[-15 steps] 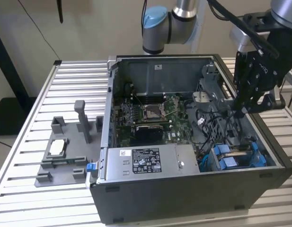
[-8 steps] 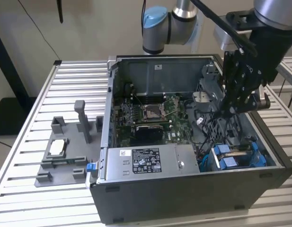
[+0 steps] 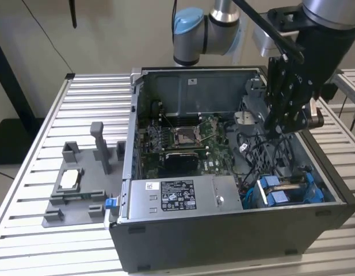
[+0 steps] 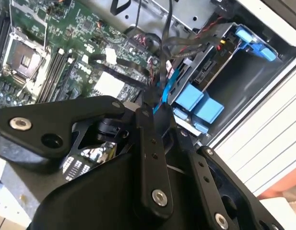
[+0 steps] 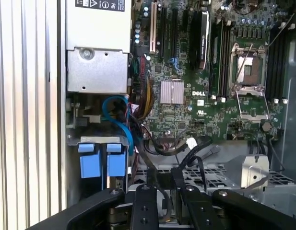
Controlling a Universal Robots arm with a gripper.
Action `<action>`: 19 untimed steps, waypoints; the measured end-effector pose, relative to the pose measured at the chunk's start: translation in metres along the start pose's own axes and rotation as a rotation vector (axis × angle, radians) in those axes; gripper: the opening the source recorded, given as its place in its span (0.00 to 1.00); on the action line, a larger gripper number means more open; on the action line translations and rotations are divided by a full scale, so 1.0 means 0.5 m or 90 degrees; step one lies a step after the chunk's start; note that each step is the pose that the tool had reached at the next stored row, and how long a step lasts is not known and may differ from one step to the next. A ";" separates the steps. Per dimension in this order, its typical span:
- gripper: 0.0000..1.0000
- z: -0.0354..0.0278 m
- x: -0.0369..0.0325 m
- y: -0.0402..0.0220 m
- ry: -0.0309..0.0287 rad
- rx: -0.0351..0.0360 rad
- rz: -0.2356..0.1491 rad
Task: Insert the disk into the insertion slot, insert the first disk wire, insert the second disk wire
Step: 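Insert the second disk wire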
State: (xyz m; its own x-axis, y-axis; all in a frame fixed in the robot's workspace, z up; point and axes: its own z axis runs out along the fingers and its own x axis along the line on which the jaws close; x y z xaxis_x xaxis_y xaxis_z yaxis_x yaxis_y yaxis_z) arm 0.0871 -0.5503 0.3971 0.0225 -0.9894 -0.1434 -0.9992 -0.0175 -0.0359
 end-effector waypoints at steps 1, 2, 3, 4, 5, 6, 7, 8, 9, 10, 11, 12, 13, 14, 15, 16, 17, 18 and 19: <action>0.27 0.001 0.000 0.003 0.0003 0.0080 -0.001; 0.27 0.002 0.000 0.007 0.0005 0.0139 -0.002; 0.27 0.005 -0.001 0.012 0.0007 0.0179 -0.004; 0.27 0.007 -0.002 0.016 0.0015 0.0200 -0.004; 0.27 0.009 -0.003 0.019 0.0026 0.0216 -0.005; 0.27 0.011 -0.004 0.023 0.0038 0.0231 -0.006; 0.27 0.013 -0.005 0.027 0.0052 0.0247 -0.007; 0.27 0.015 -0.006 0.029 0.0066 0.0267 -0.008; 0.27 0.016 -0.008 0.031 0.0085 0.0291 -0.010; 0.27 0.018 -0.009 0.032 0.0111 0.0327 -0.012; 0.27 0.019 -0.009 0.032 0.0135 0.0371 -0.014; 0.27 0.020 -0.010 0.033 0.0159 0.0416 -0.017; 0.27 0.021 -0.011 0.033 0.0178 0.0458 -0.019; 0.27 0.022 -0.012 0.034 0.0195 0.0492 -0.021; 0.27 0.024 -0.013 0.035 0.0215 0.0509 -0.023; 0.27 0.026 -0.013 0.036 0.0232 0.0510 -0.025; 0.27 0.027 -0.013 0.037 0.0248 0.0510 -0.026; 0.27 0.028 -0.013 0.037 0.0265 0.0508 -0.027; 0.25 0.029 -0.013 0.037 0.0281 0.0507 -0.028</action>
State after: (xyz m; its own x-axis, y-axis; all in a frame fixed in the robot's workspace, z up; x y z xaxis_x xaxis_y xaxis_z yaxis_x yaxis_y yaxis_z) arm 0.0690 -0.5424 0.3832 0.0623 -0.9934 -0.0963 -0.9915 -0.0505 -0.1198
